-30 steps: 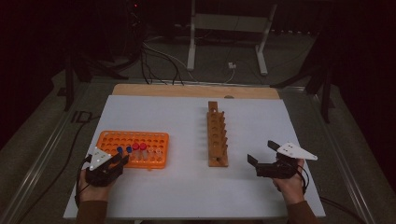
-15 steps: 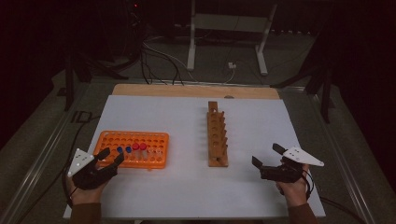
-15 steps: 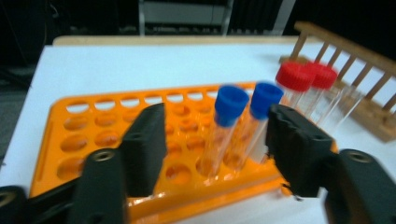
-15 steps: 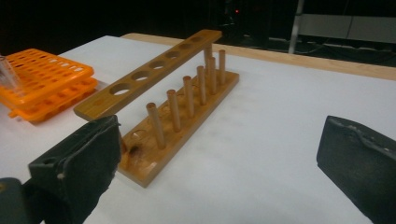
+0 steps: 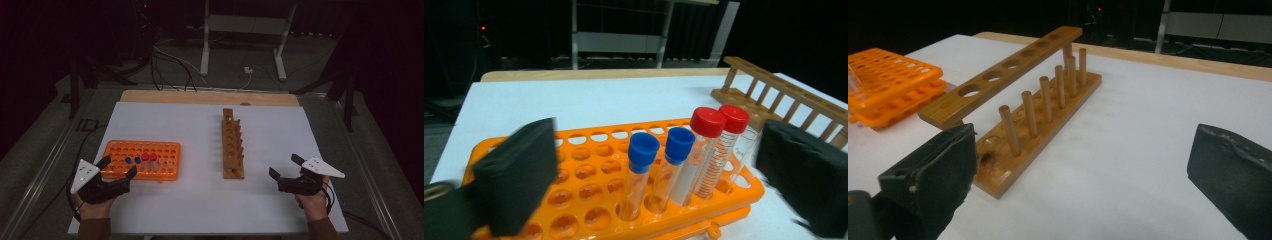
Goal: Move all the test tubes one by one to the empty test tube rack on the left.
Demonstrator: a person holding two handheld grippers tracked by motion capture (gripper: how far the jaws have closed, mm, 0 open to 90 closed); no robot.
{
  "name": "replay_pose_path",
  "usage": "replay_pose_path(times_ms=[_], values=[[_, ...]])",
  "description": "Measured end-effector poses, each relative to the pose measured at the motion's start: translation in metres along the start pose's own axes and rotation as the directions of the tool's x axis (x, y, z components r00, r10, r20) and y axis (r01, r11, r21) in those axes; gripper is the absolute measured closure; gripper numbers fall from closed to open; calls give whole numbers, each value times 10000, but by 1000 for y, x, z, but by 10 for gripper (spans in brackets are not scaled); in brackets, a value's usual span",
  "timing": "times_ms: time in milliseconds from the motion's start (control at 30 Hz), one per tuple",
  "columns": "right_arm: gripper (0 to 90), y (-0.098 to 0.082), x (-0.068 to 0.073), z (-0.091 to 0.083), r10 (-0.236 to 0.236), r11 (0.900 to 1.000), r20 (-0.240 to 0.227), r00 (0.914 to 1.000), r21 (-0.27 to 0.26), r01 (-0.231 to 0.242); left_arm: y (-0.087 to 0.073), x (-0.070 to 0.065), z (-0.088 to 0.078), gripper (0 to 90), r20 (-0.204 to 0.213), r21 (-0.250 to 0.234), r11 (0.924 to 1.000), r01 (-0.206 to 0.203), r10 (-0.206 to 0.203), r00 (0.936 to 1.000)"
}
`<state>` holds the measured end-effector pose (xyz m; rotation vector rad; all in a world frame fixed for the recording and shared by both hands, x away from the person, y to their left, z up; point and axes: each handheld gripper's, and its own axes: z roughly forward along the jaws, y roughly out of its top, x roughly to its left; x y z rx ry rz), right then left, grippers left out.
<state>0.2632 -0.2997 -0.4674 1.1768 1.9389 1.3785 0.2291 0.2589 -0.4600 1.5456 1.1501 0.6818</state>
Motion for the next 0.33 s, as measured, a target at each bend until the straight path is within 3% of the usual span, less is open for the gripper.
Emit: replay_pose_path(times_ms=[333], values=[[3, 1, -3, 2, 159, 9998, 38, 9999, -70, -159, 0, -2, -1, 1, 54, -229, 9997, 125, -123, 9999]])
